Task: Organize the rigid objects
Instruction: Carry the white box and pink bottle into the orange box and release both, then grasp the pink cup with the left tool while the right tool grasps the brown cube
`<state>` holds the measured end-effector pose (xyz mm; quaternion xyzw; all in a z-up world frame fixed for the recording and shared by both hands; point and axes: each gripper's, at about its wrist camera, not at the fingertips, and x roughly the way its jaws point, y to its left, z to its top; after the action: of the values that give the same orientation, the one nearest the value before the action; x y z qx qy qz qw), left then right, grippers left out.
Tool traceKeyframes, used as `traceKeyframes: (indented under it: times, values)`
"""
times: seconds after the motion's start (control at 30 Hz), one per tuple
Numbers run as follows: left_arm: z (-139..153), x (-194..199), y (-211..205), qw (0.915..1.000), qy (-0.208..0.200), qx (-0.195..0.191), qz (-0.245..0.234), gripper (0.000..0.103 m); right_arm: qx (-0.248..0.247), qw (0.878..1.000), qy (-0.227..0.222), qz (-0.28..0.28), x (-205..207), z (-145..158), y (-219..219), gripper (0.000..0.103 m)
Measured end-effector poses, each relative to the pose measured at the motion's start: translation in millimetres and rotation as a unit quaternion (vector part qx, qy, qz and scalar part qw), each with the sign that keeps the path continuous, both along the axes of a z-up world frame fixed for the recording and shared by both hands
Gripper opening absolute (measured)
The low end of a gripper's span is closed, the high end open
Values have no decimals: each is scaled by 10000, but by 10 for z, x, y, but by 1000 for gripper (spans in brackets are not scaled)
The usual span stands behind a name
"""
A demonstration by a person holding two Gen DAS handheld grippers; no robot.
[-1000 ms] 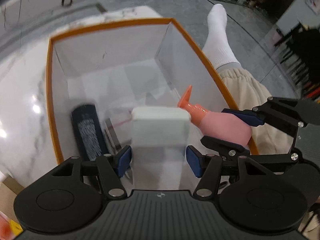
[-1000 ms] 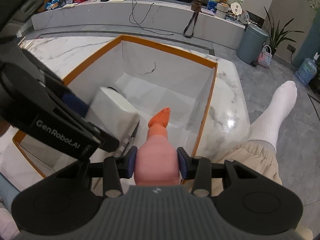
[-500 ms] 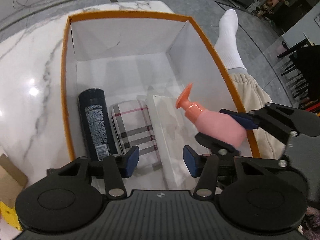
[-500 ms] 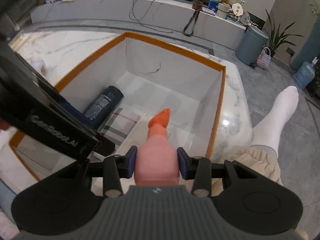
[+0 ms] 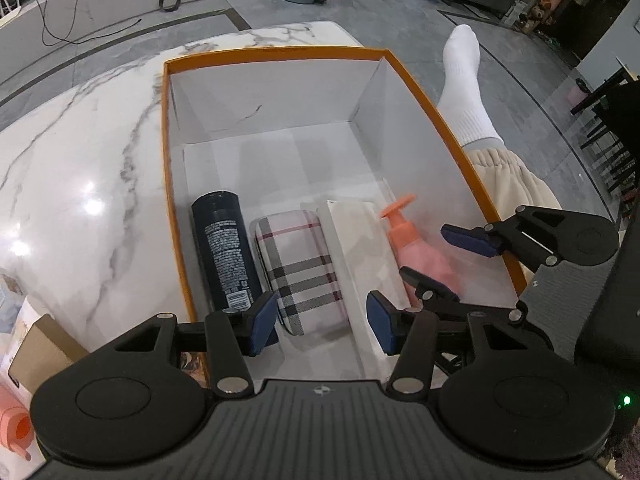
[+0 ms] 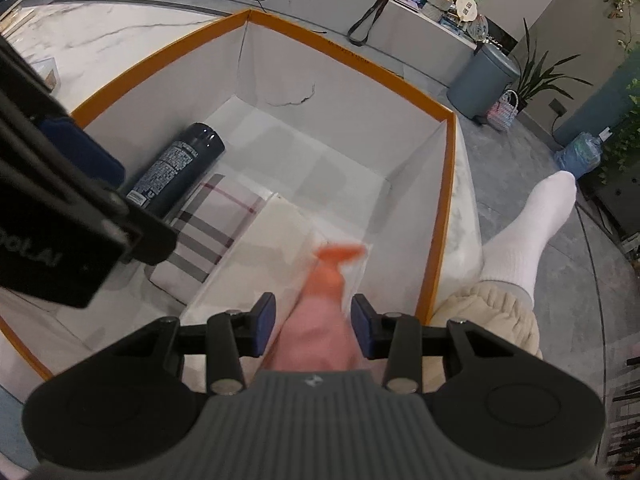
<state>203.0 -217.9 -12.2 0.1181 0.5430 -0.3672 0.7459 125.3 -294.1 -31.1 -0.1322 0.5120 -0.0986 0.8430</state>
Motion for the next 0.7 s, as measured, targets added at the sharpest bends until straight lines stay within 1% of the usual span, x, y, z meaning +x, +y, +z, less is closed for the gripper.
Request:
traceKeyframes:
  times: [0.17,0.33,0.4,0.43,0.53,0.63,0.7]
  values:
    - [21,-67,84,10000,-70,27,9,61,8,10000,-49,32,-48,54,46,41]
    - [126,-143,215,9996,-283,-15,97,61,176,9994,-245,174,-127,230,158,44]
    - [188,-182,286,9991,-384,-75,138,62,245,9986,-374,278,-157,320,223,45]
    - [223,-200,332,9988,-441,-115,165,62,323,9979,-452,327,-178,374,259,48]
    - [338,-242,504,9972,-614,-268,321,62,528,9956,-670,383,-212,530,345,50]
    - [451,-275,740,9937,-847,-472,568,64,621,9926,-945,445,-246,662,470,52]
    - [526,-297,918,9908,-1019,-523,725,64,707,9895,-1158,504,-273,740,561,54]
